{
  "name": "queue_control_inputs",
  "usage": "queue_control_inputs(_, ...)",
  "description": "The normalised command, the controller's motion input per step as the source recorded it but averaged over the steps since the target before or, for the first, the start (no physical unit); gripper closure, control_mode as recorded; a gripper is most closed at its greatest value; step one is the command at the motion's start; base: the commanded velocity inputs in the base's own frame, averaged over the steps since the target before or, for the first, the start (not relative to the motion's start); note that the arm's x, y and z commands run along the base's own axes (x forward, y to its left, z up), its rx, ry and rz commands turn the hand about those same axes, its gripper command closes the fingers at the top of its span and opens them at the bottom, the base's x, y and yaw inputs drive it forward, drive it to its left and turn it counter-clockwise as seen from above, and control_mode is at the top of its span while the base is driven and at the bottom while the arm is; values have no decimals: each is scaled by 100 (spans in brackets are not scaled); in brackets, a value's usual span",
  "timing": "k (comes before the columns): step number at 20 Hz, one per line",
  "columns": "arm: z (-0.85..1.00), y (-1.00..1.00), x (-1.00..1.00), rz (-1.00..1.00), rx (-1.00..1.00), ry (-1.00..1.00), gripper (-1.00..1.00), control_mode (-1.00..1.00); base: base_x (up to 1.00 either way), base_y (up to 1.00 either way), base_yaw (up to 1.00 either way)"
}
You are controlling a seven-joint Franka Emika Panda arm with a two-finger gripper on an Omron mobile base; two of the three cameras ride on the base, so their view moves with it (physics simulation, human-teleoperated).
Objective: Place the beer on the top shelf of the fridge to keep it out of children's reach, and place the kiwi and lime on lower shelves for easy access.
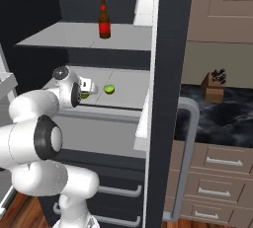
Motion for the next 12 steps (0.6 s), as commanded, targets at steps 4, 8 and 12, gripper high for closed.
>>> queue_control_inputs(4,-22,0,32,0,0,0,100,-100,0,0,0)
queue_control_inputs(8,-19,0,36,0,0,0,100,-100,0,0,0)
queue_control_inputs(12,-16,0,36,0,0,0,100,-100,0,0,0)
